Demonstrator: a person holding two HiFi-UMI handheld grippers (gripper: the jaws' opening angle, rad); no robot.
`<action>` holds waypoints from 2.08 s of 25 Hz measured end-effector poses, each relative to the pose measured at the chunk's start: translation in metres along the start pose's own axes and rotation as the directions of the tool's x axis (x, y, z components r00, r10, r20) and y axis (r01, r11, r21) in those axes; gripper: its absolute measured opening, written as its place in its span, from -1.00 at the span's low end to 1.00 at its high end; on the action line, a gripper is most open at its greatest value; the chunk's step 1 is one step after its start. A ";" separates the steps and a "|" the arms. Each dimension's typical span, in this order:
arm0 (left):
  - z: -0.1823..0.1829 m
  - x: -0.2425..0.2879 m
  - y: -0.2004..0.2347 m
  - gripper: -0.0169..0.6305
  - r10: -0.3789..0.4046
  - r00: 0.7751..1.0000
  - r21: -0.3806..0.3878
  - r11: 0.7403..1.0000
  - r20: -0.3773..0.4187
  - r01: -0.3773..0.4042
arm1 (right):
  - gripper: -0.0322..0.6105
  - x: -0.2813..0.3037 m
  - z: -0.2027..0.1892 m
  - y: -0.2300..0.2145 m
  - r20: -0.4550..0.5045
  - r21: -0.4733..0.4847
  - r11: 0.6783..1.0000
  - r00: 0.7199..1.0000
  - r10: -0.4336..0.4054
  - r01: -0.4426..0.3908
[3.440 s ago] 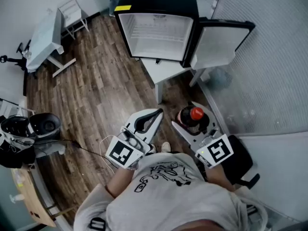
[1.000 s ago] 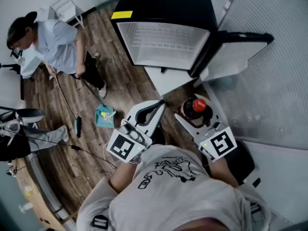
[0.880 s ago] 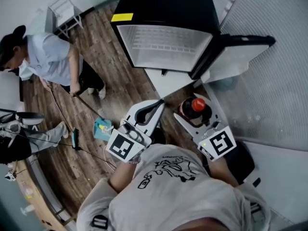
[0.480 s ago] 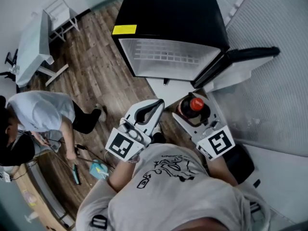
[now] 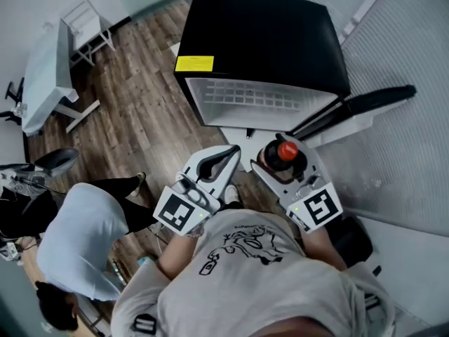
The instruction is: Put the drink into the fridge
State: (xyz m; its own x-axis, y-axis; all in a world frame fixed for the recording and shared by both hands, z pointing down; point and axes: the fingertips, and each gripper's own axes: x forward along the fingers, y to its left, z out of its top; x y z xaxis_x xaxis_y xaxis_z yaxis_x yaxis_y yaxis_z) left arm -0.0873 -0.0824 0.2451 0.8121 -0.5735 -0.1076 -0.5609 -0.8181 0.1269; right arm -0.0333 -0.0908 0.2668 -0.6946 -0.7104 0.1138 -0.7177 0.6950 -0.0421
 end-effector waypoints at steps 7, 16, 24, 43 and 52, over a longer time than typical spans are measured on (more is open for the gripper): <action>-0.001 -0.001 0.014 -0.94 -0.018 1.000 0.008 1.000 -0.006 0.018 | 0.11 0.017 -0.005 0.000 -0.004 0.002 1.000 1.000 -0.010 0.010; -0.006 0.004 0.014 -0.94 -0.034 0.999 -0.004 0.999 -0.029 0.034 | 0.11 0.018 -0.010 -0.004 -0.011 0.007 1.000 1.000 -0.007 0.007; 0.004 0.013 0.004 -0.94 -0.024 1.000 0.021 0.999 -0.019 0.024 | 0.11 0.003 0.003 -0.014 0.003 -0.006 1.000 1.000 -0.002 0.002; -0.010 0.033 -0.028 -0.94 -0.035 0.994 0.051 0.998 -0.102 0.040 | 0.11 -0.027 -0.004 -0.022 -0.036 -0.019 1.000 0.999 -0.001 0.000; -0.043 0.041 -0.008 -0.94 -0.021 0.994 0.036 0.999 -0.105 0.025 | 0.11 -0.017 -0.037 -0.043 -0.065 -0.030 0.999 0.998 -0.021 0.020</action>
State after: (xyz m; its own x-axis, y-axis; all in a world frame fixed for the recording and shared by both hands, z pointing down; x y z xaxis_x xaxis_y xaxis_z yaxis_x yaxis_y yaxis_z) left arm -0.0426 -0.0971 0.2817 0.8361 -0.5485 -0.0060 -0.5459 -0.8332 0.0885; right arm 0.0113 -0.1040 0.3036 -0.6744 -0.7165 0.1787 -0.7294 0.6840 -0.0099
